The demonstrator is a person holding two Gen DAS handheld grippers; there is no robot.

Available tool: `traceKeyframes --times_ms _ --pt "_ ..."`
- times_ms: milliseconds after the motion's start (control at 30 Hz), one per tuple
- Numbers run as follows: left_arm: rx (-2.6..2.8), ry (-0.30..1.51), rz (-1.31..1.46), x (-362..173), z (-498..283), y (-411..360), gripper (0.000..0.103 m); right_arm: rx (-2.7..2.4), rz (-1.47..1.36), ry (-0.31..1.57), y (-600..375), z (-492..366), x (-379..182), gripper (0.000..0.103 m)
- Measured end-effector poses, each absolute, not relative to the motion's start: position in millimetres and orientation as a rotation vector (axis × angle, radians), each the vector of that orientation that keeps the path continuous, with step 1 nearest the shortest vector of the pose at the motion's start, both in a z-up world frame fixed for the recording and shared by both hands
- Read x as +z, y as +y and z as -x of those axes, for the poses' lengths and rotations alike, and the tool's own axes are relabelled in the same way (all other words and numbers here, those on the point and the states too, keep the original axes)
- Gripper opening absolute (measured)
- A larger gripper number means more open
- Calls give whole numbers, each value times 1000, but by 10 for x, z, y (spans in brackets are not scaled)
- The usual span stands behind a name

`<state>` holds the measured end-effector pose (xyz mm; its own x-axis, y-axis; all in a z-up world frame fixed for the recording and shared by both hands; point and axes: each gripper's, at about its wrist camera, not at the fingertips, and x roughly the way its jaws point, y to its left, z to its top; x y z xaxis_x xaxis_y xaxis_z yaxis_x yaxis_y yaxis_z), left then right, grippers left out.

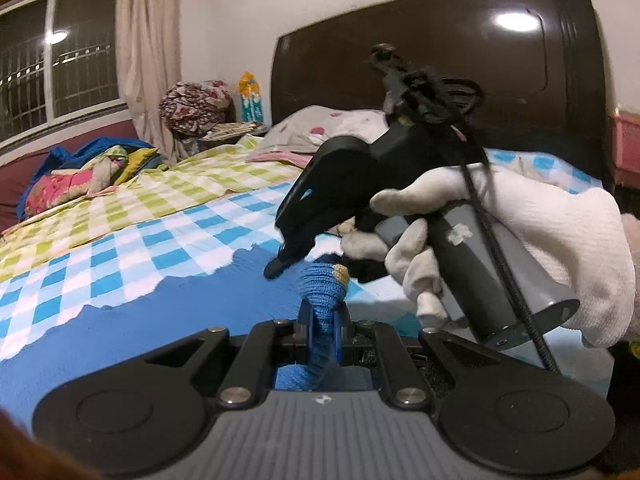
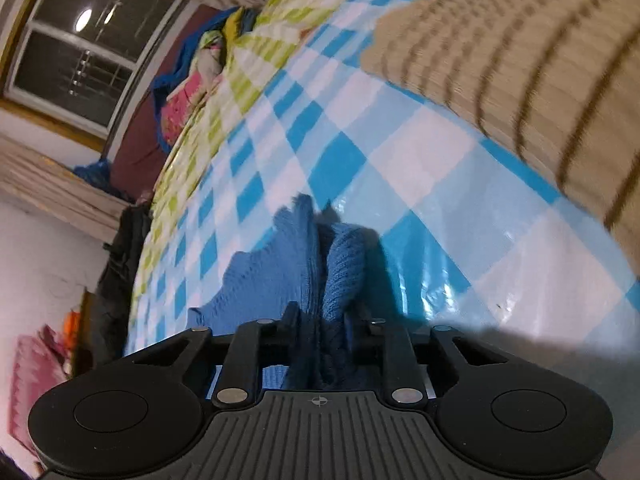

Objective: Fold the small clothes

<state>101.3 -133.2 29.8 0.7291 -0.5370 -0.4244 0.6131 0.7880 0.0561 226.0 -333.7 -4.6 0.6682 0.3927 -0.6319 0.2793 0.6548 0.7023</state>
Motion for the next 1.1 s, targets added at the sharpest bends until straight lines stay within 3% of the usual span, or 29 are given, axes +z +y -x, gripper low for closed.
traceKeyframes --times_ms 467,833,1100 --pt "-458 368 70 615 -884 -31 17 311 -700 748 -2029 -2484 821 17" --pt "-319 480 157 291 -869 788 17 433 -416 889 -452 -2684 520 16" --pt "-273 548 157 140 -772 1047 17 445 -303 956 13 -2637 247 17"
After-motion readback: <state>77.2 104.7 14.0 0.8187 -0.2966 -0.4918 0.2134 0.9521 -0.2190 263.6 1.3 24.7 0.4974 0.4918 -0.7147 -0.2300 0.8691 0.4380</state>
